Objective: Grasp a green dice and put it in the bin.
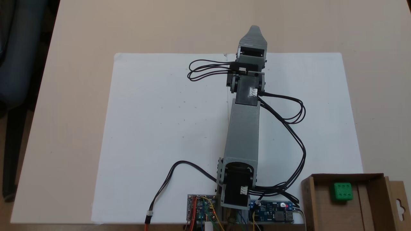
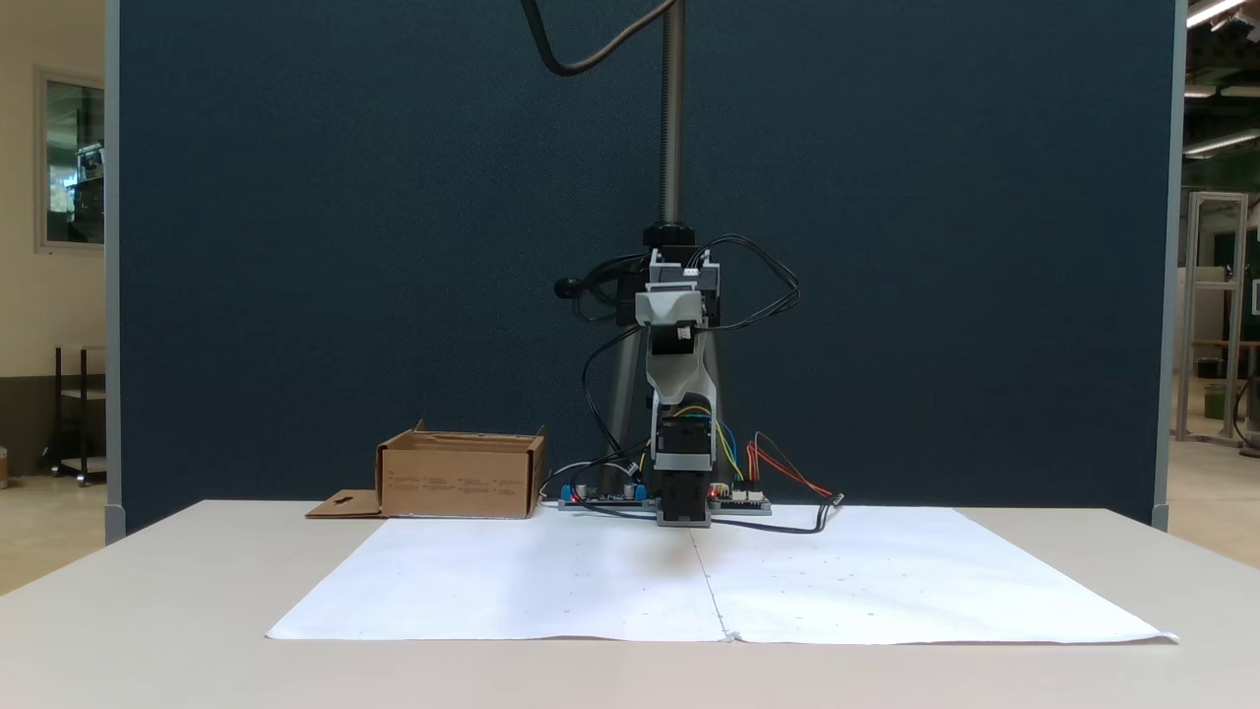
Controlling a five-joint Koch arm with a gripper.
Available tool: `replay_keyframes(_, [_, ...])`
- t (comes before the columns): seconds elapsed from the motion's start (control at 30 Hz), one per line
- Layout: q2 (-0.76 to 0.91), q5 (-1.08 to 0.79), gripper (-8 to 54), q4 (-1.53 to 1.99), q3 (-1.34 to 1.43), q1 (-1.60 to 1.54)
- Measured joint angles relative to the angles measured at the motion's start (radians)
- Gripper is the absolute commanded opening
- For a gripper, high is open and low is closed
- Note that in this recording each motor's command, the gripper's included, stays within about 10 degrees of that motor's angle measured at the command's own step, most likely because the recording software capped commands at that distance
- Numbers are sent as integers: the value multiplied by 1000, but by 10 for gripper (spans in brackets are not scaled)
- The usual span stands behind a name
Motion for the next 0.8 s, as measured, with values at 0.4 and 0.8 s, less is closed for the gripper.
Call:
replay_keyframes(0.4, [67,-5,431,-431,526,-92])
replay_keyframes(0.8, [276,-28,431,-818,879,-175])
